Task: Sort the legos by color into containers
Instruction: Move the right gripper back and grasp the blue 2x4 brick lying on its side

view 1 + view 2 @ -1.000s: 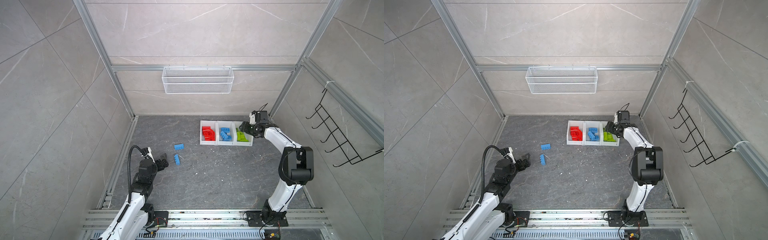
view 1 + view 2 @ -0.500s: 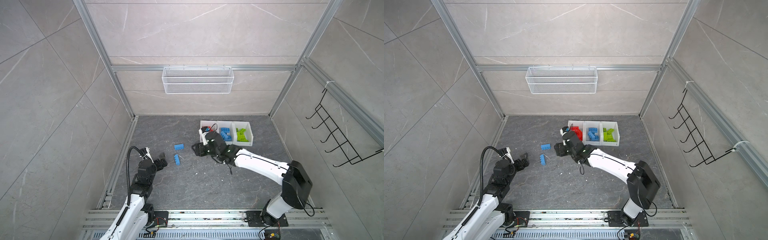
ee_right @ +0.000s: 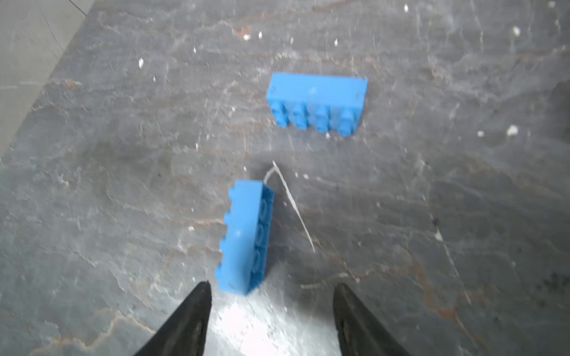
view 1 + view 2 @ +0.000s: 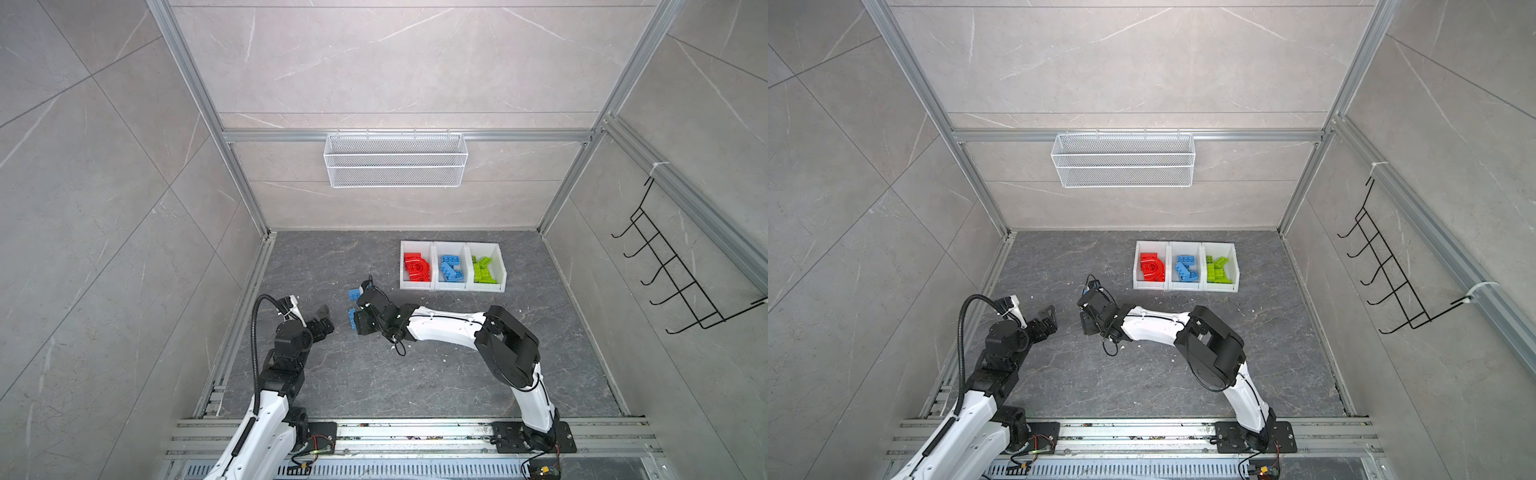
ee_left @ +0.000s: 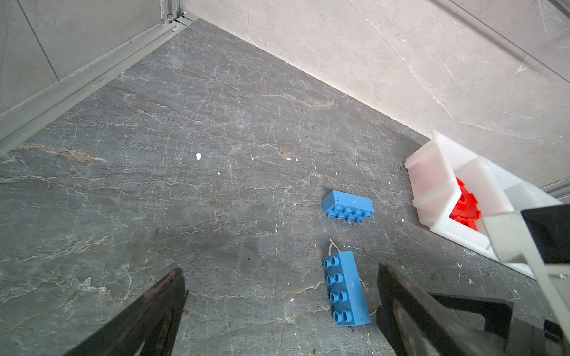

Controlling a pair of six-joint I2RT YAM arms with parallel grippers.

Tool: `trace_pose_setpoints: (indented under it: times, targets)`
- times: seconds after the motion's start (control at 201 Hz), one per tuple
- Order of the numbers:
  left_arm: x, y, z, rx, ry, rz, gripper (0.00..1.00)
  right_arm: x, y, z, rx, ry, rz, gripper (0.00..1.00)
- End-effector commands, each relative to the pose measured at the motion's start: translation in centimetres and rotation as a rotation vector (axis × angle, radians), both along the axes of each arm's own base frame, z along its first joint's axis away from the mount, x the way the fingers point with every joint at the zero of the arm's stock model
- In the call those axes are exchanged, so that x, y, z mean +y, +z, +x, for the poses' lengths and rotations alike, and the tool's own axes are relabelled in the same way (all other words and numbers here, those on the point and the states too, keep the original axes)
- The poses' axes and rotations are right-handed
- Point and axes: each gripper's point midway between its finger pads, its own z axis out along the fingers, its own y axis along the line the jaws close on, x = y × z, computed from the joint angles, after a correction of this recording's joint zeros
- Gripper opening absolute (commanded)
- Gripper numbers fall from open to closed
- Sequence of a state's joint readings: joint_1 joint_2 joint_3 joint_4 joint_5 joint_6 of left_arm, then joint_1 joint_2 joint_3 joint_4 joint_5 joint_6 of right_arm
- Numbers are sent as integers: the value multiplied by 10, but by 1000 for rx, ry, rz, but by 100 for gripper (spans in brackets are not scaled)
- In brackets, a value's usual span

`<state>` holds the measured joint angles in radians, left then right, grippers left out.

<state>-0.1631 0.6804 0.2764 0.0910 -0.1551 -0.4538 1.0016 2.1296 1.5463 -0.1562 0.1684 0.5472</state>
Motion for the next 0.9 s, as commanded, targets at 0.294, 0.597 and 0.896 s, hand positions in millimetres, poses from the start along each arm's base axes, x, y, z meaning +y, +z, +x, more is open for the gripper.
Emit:
trace_pose_setpoints:
  times: [0.294, 0.597, 0.896]
  targets:
    - [2, 5, 3, -21, 13, -7, 99, 19, -23, 4, 43, 40, -122, 65]
    - [1, 6, 3, -26, 10, -7, 99, 22, -40, 6, 48, 32, -223, 53]
    - [1, 7, 3, -28, 9, -8, 99, 19, -38, 3, 43, 30, -226, 35]
